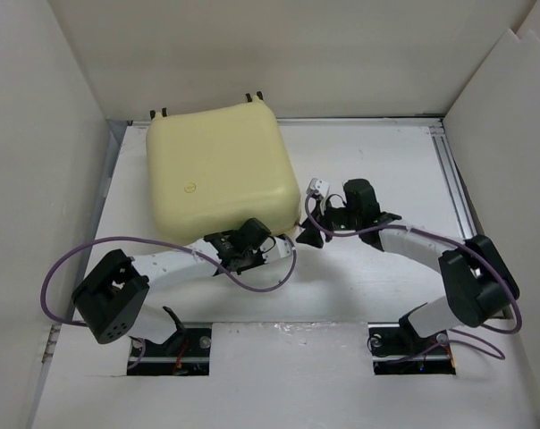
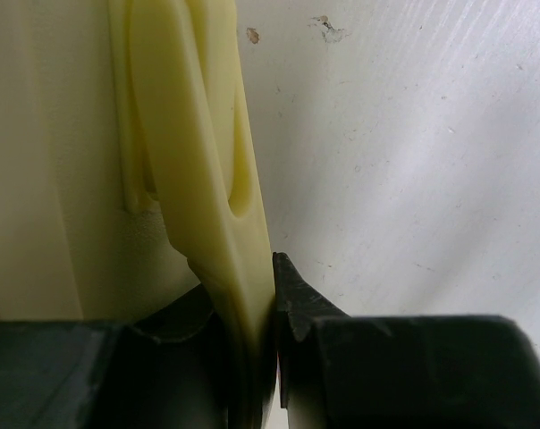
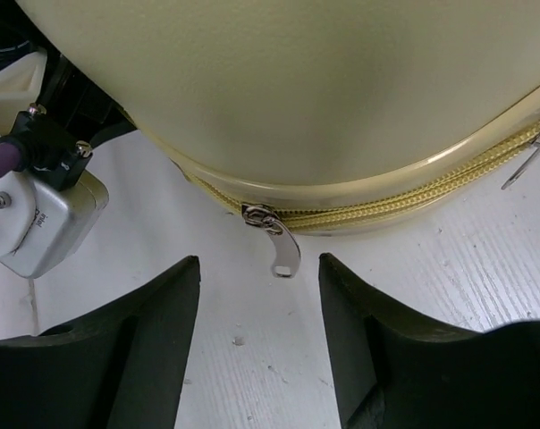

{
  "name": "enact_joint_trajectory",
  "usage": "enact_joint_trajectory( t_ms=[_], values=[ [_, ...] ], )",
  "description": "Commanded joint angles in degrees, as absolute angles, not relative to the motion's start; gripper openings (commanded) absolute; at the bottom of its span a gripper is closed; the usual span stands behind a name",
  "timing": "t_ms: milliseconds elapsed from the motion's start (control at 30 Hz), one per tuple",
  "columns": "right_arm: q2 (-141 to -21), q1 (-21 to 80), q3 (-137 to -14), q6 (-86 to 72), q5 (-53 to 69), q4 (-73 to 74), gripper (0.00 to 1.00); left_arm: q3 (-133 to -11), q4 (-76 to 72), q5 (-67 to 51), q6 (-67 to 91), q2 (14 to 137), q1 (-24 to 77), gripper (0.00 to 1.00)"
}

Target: Pack the luggage

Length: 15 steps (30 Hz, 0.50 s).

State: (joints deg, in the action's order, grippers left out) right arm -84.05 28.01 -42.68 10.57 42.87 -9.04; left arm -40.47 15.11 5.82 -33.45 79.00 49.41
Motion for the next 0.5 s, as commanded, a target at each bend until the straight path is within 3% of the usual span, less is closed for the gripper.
enact_joint_trajectory(
  t_ms=[0, 233, 333, 367, 467],
  values=[
    [-85.0, 28.3, -44.6, 8.7, 45.5, -14.0, 0.61, -42.4, 18.0, 3.1, -33.4, 78.4, 50.2, 0.0],
    [-87.0, 28.3, -43.0, 1.3, 44.0, -24.9, 0.54, -42.9, 18.0, 3.7, -33.4, 78.4, 50.2, 0.0],
    [-88.6, 28.3, -43.0, -0.6, 44.0, -27.2, 0.28, -42.9, 18.0, 4.2, -33.4, 78.4, 50.2, 0.0],
    [-88.6, 28.3, -43.6, -1.1, 44.0, -27.2, 0.03, -42.9, 18.0, 4.2, -33.4, 78.4, 50.2, 0.0],
    [-89.1, 28.3, -42.9, -1.1, 44.6, -27.2, 0.0, -42.4, 18.0, 4.2, -33.4, 78.4, 50.2, 0.0]
  ],
)
